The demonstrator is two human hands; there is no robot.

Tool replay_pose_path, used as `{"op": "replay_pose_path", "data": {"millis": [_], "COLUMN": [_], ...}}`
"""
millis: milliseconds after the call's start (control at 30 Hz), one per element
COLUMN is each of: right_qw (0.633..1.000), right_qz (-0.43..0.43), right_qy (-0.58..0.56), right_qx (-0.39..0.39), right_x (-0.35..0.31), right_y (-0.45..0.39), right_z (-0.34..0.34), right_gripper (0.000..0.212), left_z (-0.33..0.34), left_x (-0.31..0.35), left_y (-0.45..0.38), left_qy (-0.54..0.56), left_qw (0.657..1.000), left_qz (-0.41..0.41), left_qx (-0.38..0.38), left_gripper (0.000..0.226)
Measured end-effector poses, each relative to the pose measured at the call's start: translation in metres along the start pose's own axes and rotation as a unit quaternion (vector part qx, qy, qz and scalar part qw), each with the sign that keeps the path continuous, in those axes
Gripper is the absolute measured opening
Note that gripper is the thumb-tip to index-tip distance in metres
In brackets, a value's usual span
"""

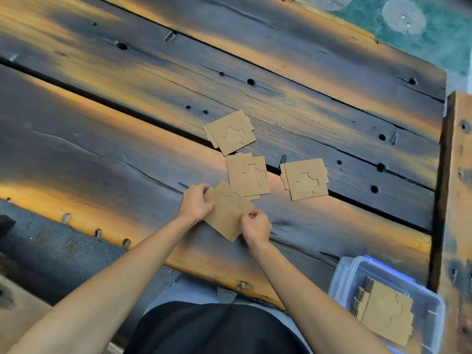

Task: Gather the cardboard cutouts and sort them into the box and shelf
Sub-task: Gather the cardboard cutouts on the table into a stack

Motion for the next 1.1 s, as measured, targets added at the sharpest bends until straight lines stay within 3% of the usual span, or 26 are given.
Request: {"op": "replay_pose_path", "data": {"millis": [400,667,833,1100], "right_qw": [0.996,0.992,0.989,0.989], "right_qz": [0.046,0.058,0.061,0.027], "right_qy": [-0.076,-0.112,-0.135,-0.144], "right_qx": [0.024,0.018,0.018,0.006], "right_x": [0.016,0.031,0.033,0.027], "right_y": [0.003,0.006,0.005,-0.002], "right_z": [0.003,0.004,0.001,-0.013], "right_gripper": [0.014,0.027,0.033,0.025], "left_z": [-0.004,-0.003,0.0,0.002], "left_x": [-0.011,-0.024,-0.021,-0.01], "left_y": [0.001,0.015,0.021,0.022], "left_qy": [0.019,0.073,0.096,0.082], "left_qw": [0.997,0.992,0.989,0.992], "left_qz": [-0.03,-0.065,-0.062,-0.03], "left_qx": [-0.07,-0.075,-0.093,-0.096], "left_gripper": [0.045,0.041,0.041,0.053]}}
Point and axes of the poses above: each hand's wrist, its own y-axis away from the middle knuckle, its own z-axis out of the palm, x = y × z, the point moved 6 cm from there along -y, towards the middle knuckle, and after that the axes turned 2 degrees about -z, right-handed, at the moved point
